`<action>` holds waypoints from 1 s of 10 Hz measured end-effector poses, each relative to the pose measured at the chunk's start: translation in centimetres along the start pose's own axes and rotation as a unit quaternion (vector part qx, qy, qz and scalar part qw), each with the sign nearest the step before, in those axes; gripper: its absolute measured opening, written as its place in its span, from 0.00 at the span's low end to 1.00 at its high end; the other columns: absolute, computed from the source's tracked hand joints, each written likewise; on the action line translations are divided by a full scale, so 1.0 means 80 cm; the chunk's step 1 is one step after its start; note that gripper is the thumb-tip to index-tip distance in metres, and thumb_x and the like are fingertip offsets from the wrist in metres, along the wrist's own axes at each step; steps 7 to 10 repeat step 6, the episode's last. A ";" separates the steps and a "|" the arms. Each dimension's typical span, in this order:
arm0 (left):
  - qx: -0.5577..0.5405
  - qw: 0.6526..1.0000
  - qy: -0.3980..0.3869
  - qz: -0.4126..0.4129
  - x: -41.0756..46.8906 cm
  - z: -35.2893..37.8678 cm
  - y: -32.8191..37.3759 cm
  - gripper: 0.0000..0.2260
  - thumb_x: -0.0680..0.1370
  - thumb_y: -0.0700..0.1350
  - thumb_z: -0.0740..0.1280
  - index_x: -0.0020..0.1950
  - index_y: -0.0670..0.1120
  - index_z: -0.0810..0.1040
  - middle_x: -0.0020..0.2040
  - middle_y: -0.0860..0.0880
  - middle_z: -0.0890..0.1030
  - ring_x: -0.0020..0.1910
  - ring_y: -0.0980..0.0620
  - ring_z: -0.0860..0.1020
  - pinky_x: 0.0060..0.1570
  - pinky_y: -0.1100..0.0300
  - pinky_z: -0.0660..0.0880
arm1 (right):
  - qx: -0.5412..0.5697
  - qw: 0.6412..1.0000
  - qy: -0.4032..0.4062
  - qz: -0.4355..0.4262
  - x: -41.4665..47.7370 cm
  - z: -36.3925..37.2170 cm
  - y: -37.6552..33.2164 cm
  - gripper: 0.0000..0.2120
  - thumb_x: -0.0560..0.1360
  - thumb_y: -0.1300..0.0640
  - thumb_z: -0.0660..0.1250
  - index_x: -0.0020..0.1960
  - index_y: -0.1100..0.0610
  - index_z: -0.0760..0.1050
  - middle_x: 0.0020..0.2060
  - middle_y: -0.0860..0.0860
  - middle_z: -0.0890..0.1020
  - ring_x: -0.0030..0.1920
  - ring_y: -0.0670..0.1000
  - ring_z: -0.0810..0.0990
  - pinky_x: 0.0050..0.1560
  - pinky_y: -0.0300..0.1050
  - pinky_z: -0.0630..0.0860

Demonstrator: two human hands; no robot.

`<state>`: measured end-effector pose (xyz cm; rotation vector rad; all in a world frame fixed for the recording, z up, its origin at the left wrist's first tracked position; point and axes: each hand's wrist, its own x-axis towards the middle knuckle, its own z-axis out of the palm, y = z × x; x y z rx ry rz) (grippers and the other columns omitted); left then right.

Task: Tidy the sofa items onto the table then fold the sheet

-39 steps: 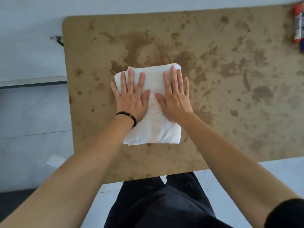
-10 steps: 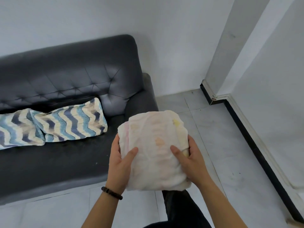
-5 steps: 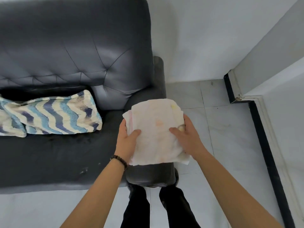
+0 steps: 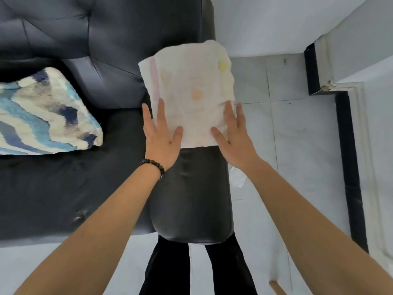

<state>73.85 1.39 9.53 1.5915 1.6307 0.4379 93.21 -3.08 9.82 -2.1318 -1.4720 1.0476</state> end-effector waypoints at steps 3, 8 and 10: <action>0.138 0.986 -0.088 0.025 -0.012 0.016 -0.016 0.24 0.83 0.54 0.52 0.79 0.57 0.51 0.80 0.47 0.43 0.78 0.44 0.45 0.74 0.48 0.52 | -0.072 0.997 -0.021 -0.008 -0.002 0.021 0.011 0.32 0.82 0.42 0.52 0.79 0.46 0.39 0.79 0.55 0.43 0.74 0.62 0.61 0.67 0.57 0.68; 0.190 0.980 -0.022 0.048 -0.103 -0.133 0.124 0.23 0.84 0.53 0.51 0.78 0.48 0.60 0.78 0.46 0.57 0.77 0.47 0.56 0.73 0.48 0.57 | -0.077 0.996 0.039 0.005 -0.126 -0.116 -0.094 0.27 0.82 0.41 0.52 0.77 0.51 0.56 0.74 0.52 0.64 0.71 0.55 0.68 0.67 0.51 0.69; 0.190 0.980 -0.022 0.048 -0.103 -0.133 0.124 0.23 0.84 0.53 0.51 0.78 0.48 0.60 0.78 0.46 0.57 0.77 0.47 0.56 0.73 0.48 0.57 | -0.077 0.996 0.039 0.005 -0.126 -0.116 -0.094 0.27 0.82 0.41 0.52 0.77 0.51 0.56 0.74 0.52 0.64 0.71 0.55 0.68 0.67 0.51 0.69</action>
